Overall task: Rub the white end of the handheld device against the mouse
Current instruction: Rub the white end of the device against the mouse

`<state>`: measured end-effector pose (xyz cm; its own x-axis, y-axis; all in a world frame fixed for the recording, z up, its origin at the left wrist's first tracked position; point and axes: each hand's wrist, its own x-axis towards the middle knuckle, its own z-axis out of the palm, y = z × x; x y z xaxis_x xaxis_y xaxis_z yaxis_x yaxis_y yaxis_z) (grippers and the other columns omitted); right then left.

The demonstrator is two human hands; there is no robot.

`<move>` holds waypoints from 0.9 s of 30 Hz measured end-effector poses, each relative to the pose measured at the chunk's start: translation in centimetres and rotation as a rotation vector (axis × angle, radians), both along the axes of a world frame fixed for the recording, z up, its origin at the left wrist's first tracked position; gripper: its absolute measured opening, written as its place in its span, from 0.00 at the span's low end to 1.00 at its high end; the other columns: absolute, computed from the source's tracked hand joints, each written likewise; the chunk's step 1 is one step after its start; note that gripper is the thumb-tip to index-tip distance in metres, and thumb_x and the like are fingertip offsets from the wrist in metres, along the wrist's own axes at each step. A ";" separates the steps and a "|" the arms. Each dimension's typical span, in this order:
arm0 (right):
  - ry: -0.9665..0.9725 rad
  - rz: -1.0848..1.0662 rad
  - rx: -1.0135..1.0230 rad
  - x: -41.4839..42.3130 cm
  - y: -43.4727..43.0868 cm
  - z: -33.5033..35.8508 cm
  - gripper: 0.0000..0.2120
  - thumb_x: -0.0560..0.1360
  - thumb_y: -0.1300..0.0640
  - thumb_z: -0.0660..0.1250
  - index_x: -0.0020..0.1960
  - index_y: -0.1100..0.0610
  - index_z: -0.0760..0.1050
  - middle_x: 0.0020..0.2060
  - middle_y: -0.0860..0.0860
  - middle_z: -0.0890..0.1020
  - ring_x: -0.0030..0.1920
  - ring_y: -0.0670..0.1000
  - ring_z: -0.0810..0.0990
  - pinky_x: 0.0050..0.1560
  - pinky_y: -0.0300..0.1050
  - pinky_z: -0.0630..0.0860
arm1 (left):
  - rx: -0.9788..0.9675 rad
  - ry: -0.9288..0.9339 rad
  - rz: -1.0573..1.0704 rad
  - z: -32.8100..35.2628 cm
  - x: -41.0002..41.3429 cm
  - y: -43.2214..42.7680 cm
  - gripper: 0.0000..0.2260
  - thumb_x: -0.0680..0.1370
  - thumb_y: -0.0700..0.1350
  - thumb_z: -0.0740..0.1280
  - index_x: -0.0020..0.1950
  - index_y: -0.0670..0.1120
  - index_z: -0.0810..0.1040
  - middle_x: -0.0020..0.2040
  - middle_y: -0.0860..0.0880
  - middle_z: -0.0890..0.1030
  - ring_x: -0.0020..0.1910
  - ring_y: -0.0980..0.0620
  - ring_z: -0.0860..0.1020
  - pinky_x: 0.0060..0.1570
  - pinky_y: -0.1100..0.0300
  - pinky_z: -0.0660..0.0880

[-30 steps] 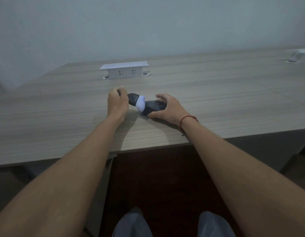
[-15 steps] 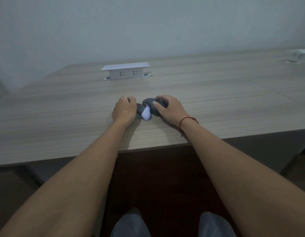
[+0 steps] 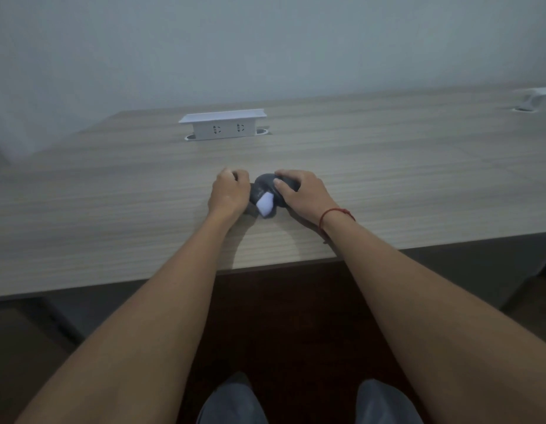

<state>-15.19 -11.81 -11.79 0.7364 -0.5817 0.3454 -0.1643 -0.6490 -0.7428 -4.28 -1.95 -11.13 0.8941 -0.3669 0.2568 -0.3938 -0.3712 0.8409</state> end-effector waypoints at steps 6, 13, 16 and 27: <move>-0.017 -0.012 -0.009 0.0 0.2 -0.1 0.15 0.77 0.52 0.63 0.63 0.54 0.77 0.61 0.51 0.80 0.63 0.51 0.75 0.59 0.38 0.67 | -0.167 0.044 0.175 0.6 -0.4 0.5 0.19 0.83 0.51 0.52 0.59 0.37 0.71 0.57 0.38 0.78 0.56 0.40 0.76 0.51 0.51 0.71; -0.035 -0.024 0.027 0.1 0.2 -0.2 0.16 0.77 0.53 0.63 0.63 0.54 0.77 0.61 0.52 0.80 0.63 0.51 0.76 0.60 0.39 0.68 | -0.098 0.050 -0.127 0.1 0.0 0.4 0.17 0.81 0.48 0.56 0.35 0.44 0.71 0.34 0.44 0.74 0.38 0.48 0.71 0.38 0.57 0.66; -0.039 -0.023 0.043 0.1 0.3 -0.2 0.15 0.78 0.53 0.62 0.63 0.54 0.77 0.61 0.52 0.80 0.63 0.51 0.76 0.62 0.41 0.69 | -0.079 0.028 0.014 0.3 -0.1 0.2 0.18 0.82 0.51 0.55 0.51 0.37 0.75 0.50 0.38 0.80 0.48 0.42 0.76 0.46 0.53 0.69; -0.036 -0.049 0.040 0.1 0.2 -0.2 0.16 0.78 0.53 0.62 0.63 0.55 0.77 0.62 0.52 0.79 0.64 0.52 0.75 0.65 0.44 0.69 | 0.006 0.084 0.232 1.0 -0.7 -0.2 0.17 0.82 0.47 0.52 0.61 0.37 0.72 0.59 0.38 0.77 0.56 0.39 0.77 0.49 0.52 0.70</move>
